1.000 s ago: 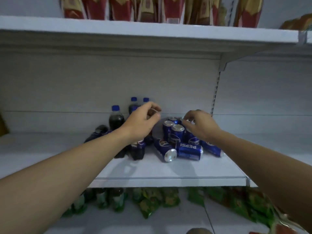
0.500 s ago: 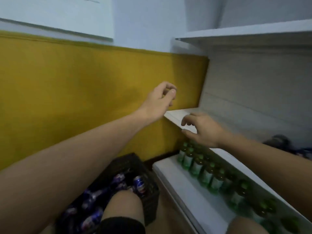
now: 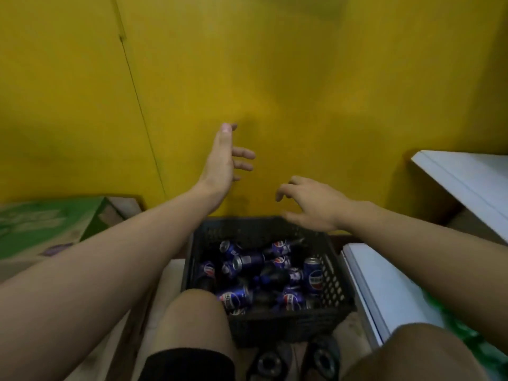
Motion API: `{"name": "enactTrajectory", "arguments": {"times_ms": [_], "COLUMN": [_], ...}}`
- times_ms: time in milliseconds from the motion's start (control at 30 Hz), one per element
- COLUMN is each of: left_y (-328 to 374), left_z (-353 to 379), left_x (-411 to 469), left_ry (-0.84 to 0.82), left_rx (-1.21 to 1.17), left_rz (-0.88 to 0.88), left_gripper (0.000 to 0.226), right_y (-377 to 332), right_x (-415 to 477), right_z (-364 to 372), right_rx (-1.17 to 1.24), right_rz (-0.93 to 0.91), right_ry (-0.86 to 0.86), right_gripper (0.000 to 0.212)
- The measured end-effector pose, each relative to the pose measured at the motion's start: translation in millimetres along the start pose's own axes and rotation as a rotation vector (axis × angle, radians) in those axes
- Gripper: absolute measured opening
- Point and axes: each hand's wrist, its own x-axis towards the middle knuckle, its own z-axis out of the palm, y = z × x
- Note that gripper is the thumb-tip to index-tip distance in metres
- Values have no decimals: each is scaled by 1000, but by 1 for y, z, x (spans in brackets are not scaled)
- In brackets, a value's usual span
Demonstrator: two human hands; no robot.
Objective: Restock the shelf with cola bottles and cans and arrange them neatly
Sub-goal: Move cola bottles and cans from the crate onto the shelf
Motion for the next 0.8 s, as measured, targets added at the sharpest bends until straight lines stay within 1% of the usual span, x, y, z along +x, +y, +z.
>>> {"name": "enactTrajectory", "arguments": {"times_ms": [100,167,333,433,500,600,667,733,800], "left_y": [-64,-113,-232,-293,-326,-367,-400,-430,-451], "left_z": [6,13,42,72,98,142,167,187,201], "left_x": [19,28,41,51,56,53,49,39,26], "left_ry": [23,-15,-197,-381,-562,-843,-945,-1014,-1052], "left_rx": [45,85,230,405,550,786,899,1040,1321], "left_rz": [-136,-227,-471,-552,-569,-508,-457,-423,-348], "left_gripper": [59,60,59,57,56,70,72,74,81], "right_y": [25,47,97,124,138,152,156,158,159], "right_x": [18,25,44,56,64,72,74,75,76], "right_z": [66,117,221,264,286,318,344,365,376], "right_rx": [85,137,193,133,42,-85,-168,-233,-290], "right_rz": [39,68,173,232,199,108,82,78,61], "right_ry": [-98,-181,-309,-404,-470,-600,-682,-717,-707], "right_gripper": [39,40,46,55,65,76,76,76,79]}}
